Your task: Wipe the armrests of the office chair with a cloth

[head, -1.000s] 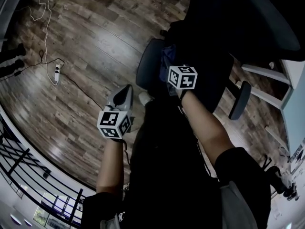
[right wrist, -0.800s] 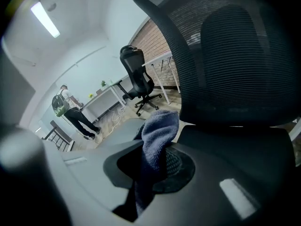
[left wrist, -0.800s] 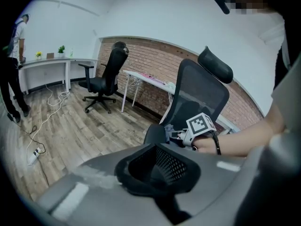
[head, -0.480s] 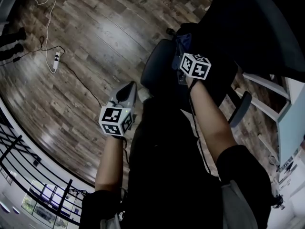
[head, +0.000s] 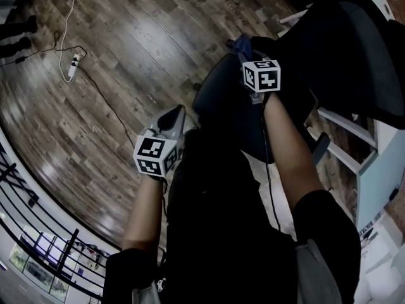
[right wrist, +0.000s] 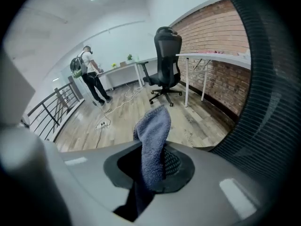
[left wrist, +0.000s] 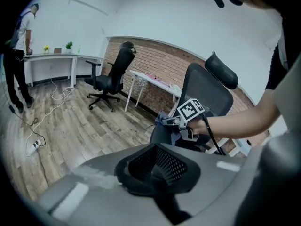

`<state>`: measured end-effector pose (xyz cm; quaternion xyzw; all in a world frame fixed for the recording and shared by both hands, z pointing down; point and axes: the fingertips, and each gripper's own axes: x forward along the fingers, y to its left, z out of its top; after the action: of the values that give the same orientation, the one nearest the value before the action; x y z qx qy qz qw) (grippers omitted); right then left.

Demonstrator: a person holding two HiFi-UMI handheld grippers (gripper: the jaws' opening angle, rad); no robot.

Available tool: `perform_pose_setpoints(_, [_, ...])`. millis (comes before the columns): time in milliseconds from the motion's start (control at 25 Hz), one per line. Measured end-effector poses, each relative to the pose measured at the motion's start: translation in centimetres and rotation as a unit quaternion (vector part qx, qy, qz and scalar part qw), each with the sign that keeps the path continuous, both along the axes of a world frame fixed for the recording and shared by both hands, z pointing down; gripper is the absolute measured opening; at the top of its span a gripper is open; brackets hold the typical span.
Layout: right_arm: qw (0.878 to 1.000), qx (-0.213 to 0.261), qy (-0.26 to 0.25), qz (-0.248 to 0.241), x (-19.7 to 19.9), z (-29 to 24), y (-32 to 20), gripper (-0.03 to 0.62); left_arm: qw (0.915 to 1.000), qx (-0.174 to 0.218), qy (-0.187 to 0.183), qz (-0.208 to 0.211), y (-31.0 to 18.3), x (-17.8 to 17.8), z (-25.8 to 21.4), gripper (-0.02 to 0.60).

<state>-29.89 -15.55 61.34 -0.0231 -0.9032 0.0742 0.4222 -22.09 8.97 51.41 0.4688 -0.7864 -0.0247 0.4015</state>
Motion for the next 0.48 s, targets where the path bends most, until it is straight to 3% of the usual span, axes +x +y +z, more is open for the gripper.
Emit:
perform_pose_setpoints(240, [0.994,0.078,0.032,-0.065,-1.4,0.6,0.9,0.041,0.9998,-0.001,-0.004,-0.020,1.5,0.1,0.6,0.006])
perform_pose_setpoints(480, [0.974,0.156,0.042,-0.162,-2.7,0.4,4.1,0.041,0.9990,0.004,-0.004,-0.044,3.2,0.5,0.5,0.006])
